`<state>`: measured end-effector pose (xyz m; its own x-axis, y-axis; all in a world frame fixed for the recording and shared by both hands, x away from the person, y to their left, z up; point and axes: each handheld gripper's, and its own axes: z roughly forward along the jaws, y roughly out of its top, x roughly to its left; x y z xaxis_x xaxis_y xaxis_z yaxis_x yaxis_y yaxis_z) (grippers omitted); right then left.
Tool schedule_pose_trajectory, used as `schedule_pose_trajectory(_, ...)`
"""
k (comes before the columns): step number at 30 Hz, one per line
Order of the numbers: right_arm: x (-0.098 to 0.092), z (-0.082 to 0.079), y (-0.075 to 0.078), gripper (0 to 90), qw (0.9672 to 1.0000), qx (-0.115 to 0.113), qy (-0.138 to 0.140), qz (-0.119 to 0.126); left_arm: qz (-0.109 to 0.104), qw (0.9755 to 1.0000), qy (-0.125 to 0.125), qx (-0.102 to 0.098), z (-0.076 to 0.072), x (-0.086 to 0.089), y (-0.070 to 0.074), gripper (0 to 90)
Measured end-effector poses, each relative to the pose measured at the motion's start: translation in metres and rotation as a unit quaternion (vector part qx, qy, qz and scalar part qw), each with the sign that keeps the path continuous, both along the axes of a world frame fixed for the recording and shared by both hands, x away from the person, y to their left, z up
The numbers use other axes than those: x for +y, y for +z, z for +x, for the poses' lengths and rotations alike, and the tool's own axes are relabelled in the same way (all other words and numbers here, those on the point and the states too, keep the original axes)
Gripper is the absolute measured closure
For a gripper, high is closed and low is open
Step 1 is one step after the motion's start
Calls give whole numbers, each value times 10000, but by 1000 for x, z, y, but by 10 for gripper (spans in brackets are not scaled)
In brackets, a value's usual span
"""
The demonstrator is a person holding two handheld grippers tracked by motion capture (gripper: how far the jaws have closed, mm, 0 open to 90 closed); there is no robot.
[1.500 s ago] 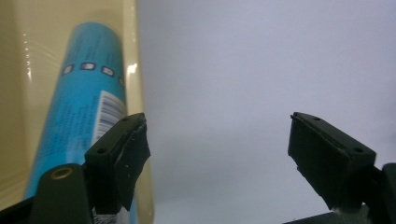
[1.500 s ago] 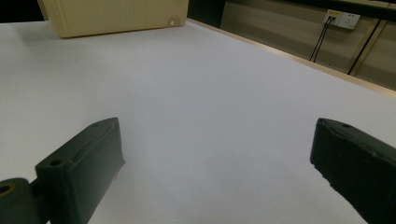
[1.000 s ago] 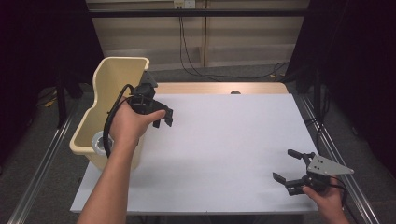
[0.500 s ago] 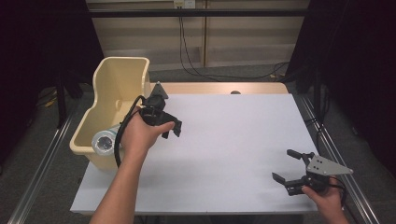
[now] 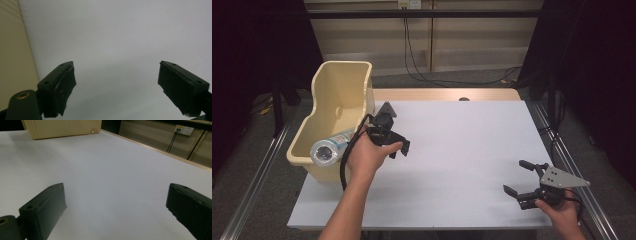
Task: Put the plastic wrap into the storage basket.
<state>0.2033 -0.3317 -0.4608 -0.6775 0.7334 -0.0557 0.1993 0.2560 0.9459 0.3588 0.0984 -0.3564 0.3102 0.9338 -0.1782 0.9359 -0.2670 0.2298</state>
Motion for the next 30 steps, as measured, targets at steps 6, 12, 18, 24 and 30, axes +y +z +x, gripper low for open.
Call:
schedule_pose_trajectory(6,0,0,0,21,10000,-10,9,-6,84,9999,-77,100,-5,-4,-21,135)
schedule_pose_trajectory(12,-1,0,0,21,10000,-16,22,-18,34,9999,-93,69,-12,-6,-39,133)
schedule_pose_trajectory(18,-1,0,0,21,10000,-28,29,-23,-24,9971,-193,-739,-28,-7,-56,133)
schedule_pose_trajectory(24,0,0,0,21,10000,-22,17,-9,-136,9794,-254,-2000,-46,-8,-65,98)
schedule_pose_trajectory(30,0,0,0,21,10000,-16,15,1,-385,9157,-120,-3998,-77,-4,-76,156)
